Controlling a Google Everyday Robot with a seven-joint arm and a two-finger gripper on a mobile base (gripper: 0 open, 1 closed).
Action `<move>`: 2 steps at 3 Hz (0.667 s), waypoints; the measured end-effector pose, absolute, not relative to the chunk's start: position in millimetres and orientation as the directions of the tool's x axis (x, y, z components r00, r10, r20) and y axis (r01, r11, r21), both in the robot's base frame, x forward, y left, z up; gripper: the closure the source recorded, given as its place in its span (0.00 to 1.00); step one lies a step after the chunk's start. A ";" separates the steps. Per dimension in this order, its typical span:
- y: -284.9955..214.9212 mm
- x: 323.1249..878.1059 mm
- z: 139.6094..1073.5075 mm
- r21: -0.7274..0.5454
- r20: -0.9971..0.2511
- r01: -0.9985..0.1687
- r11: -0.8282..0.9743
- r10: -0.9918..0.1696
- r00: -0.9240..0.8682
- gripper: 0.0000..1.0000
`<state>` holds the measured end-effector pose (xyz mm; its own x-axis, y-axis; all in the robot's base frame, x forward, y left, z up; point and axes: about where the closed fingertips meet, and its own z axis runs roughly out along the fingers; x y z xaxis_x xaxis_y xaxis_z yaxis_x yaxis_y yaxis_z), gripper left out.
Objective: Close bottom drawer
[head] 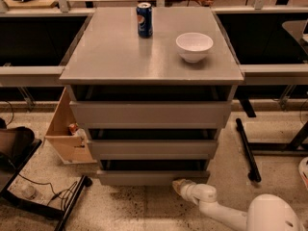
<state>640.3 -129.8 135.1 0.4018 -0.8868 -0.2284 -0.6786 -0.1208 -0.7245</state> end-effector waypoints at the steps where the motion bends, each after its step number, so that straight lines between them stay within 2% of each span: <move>1: -129.8 640.3 135.1 -0.724 -0.228 -0.679 -0.121 -0.887 0.402 0.37; 2: -129.8 640.3 135.1 -0.724 -0.229 -0.679 -0.121 -0.887 0.402 0.14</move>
Offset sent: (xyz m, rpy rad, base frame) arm 0.0000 0.0000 0.0000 0.0000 0.0000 0.0000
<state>640.3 -129.8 135.1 0.4018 -0.8868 -0.2285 -0.6787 -0.1208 -0.7244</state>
